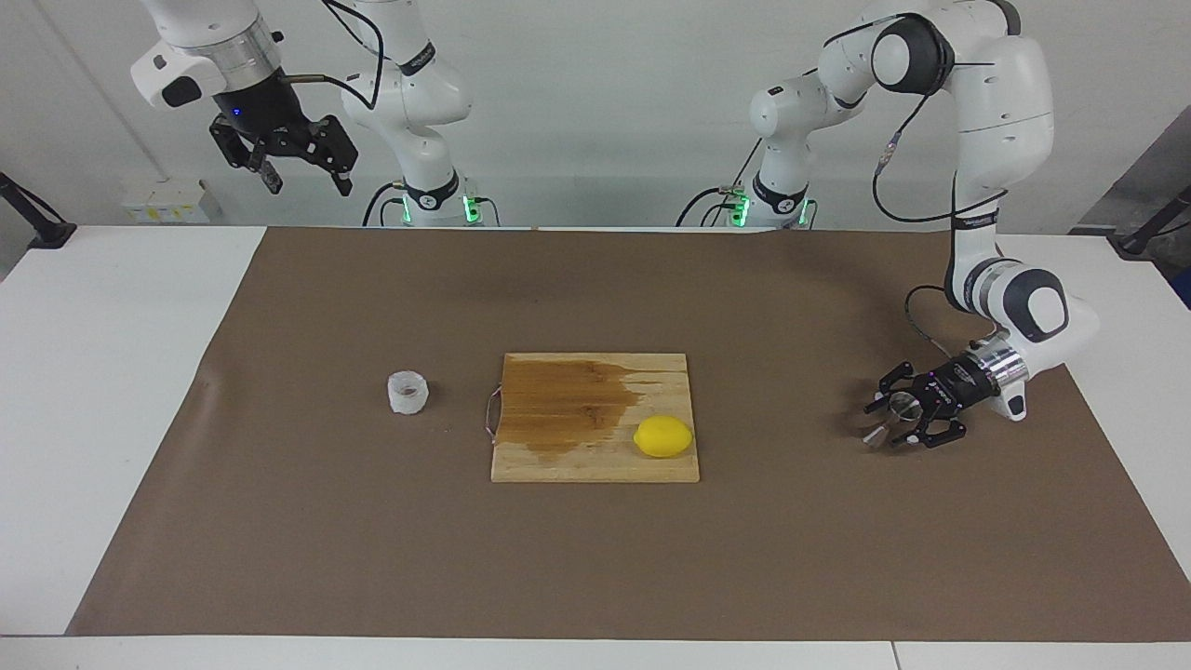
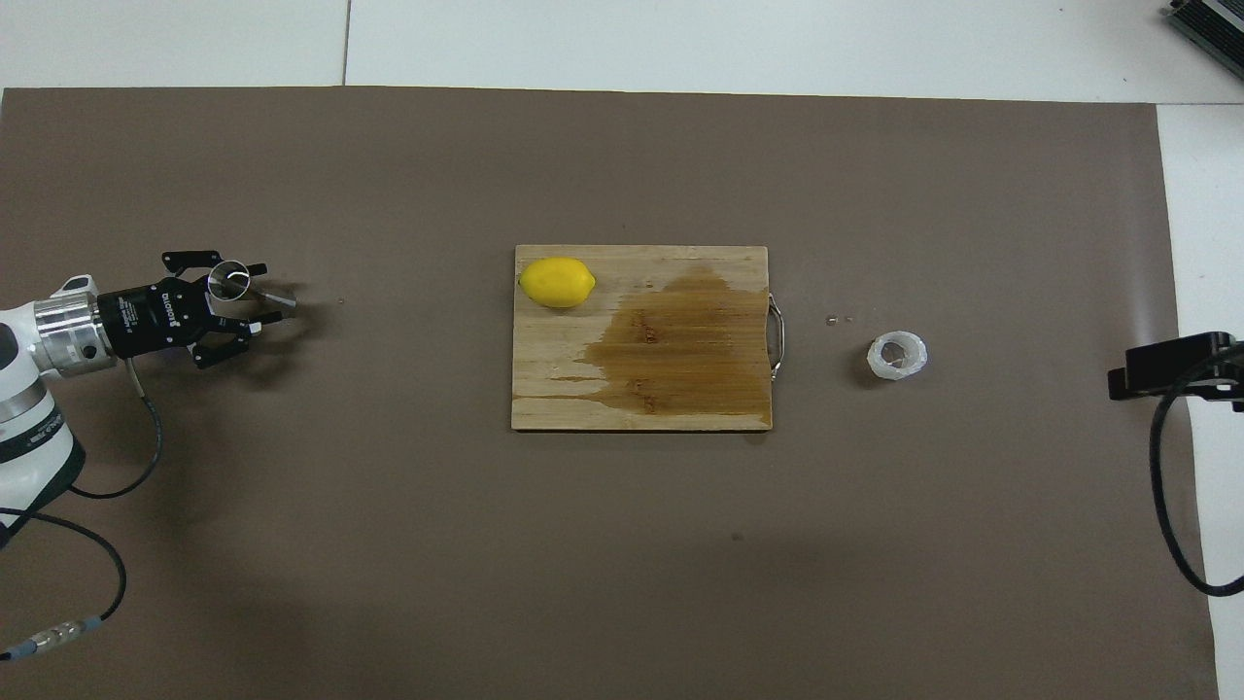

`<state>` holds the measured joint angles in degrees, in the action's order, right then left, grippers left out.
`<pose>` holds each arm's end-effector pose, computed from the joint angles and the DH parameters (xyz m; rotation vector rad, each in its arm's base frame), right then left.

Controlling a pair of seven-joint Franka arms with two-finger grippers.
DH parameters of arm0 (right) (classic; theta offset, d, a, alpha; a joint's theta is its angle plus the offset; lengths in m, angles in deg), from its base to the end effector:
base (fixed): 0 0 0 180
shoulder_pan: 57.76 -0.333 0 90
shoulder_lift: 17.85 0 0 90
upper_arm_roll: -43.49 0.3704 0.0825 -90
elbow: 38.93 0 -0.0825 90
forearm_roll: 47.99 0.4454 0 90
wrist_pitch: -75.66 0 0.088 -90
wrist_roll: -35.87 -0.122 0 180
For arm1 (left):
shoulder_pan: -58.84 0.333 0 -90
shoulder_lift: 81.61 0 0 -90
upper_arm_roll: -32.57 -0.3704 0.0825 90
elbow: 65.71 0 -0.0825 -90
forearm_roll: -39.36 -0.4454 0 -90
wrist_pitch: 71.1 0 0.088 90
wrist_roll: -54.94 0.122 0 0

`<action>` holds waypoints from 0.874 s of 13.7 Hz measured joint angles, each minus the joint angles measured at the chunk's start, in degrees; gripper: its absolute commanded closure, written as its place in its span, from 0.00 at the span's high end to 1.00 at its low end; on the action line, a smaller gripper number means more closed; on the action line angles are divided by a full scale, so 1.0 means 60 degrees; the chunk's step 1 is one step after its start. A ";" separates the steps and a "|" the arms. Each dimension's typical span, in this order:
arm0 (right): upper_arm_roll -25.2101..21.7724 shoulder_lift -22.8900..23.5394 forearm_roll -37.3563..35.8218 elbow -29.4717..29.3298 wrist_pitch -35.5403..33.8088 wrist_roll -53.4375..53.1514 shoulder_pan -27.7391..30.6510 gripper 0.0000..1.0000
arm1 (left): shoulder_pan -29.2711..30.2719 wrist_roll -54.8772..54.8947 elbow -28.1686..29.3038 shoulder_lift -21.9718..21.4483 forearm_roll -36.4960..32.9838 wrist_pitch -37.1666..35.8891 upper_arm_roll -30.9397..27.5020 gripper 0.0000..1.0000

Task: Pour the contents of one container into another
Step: 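Grasp the metal jigger with the left gripper and lift it over the board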

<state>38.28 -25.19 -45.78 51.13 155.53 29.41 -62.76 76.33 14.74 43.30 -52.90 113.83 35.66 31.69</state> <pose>0.5479 -0.0009 0.7228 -3.0890 0.1694 0.0818 0.6667 0.1280 0.2387 1.2636 1.6200 -0.7491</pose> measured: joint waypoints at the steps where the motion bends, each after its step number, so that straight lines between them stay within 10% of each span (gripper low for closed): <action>1: 0.0000 0.0000 0.0000 0.0000 0.0000 0.0000 0.0000 1.00 | 0.0000 0.0003 0.0012 -0.0019 0.0058 0.0000 0.0001 0.00; 12: 0.0000 0.0000 0.0000 0.0000 0.0000 0.0000 0.0000 1.00 | -0.0097 0.0145 0.0011 -0.0586 0.0277 -0.0726 0.0119 0.00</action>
<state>38.28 -25.19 -45.78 51.13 155.53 29.41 -62.76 75.75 15.61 43.37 -56.42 115.49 31.30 32.40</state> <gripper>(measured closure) 0.000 0.899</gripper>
